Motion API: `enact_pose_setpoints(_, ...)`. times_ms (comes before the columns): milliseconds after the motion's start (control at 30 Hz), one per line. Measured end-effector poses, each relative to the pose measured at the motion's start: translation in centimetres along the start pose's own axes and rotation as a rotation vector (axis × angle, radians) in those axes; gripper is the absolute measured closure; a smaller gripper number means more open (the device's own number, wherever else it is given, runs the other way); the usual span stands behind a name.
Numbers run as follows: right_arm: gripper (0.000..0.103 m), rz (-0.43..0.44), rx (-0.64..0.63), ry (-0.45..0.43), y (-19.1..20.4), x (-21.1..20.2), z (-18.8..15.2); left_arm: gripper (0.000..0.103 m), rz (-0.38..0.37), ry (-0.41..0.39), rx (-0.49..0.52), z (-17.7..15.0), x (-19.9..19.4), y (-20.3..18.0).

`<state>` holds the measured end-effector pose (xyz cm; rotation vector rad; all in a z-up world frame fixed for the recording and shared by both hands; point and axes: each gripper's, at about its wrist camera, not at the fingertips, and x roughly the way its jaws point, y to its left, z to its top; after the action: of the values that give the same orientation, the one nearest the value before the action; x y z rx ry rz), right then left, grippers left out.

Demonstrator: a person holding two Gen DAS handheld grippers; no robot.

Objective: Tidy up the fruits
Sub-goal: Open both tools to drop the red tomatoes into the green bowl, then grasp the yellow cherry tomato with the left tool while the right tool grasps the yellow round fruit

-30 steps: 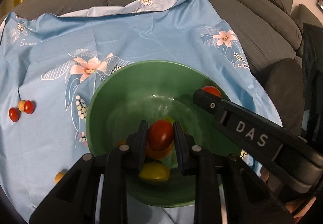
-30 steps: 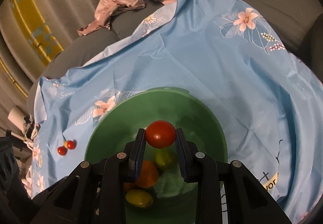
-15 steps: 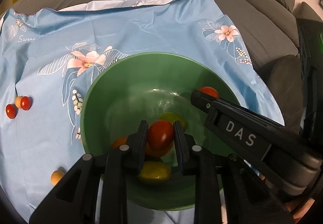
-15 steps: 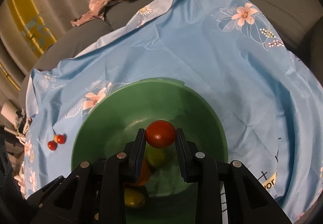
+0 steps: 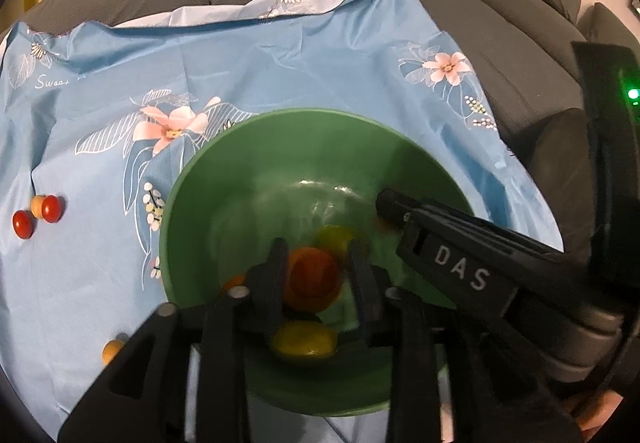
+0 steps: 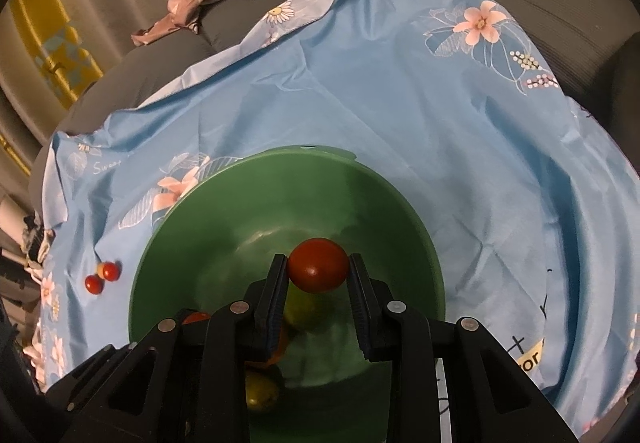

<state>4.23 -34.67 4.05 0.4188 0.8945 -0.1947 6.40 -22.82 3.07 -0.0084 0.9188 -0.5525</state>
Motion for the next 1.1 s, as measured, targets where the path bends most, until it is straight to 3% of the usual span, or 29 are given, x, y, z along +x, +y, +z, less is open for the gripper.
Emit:
enact_pose_setpoints(67, 0.069, 0.0, -0.002, 0.003, 0.0, 0.0, 0.0, 0.059, -0.001, -0.016, 0.003, 0.0, -0.6, -0.1)
enact_pose_setpoints(167, 0.053, 0.008, -0.003, -0.007, 0.0, -0.4, 0.0, 0.056, 0.011, -0.03, 0.021, 0.1, -1.3, -0.1)
enact_pose_setpoints(267, 0.053, 0.025, -0.008, -0.025, 0.3, -1.0, 0.0, 0.05, 0.016, -0.041, 0.015, 0.2, -1.9, 0.4)
enact_pose_setpoints(433, 0.053, 0.099, -0.013, -0.061, 1.0, -2.2, -0.1, 0.049, 0.066, -0.083, -0.011, 1.1, -4.4, 3.0)
enact_pose_setpoints(633, 0.053, 0.21, -0.087, -0.068, 4.0, -2.9, -0.7, 0.043, 0.135, -0.205, -0.208, 1.3, -9.2, 10.0)
enact_pose_setpoints(767, 0.053, 0.278, -0.156, -0.043, 6.3, -2.7, -1.3, 0.043, 0.257, -0.259, -0.31, 0.5, -11.8, 14.6)
enact_pose_setpoints(967, 0.053, 0.352, -0.271, 0.001, 10.2, -2.2, -2.7, 0.044, 0.374, -0.28, -0.404, -0.8, -13.2, 19.0)
enact_pose_setpoints(1100, 0.053, 0.379, -0.368, 0.059, 13.4, -1.3, -4.4, 0.045, 0.364, -0.262, -0.47, -1.4, -12.7, 21.7)
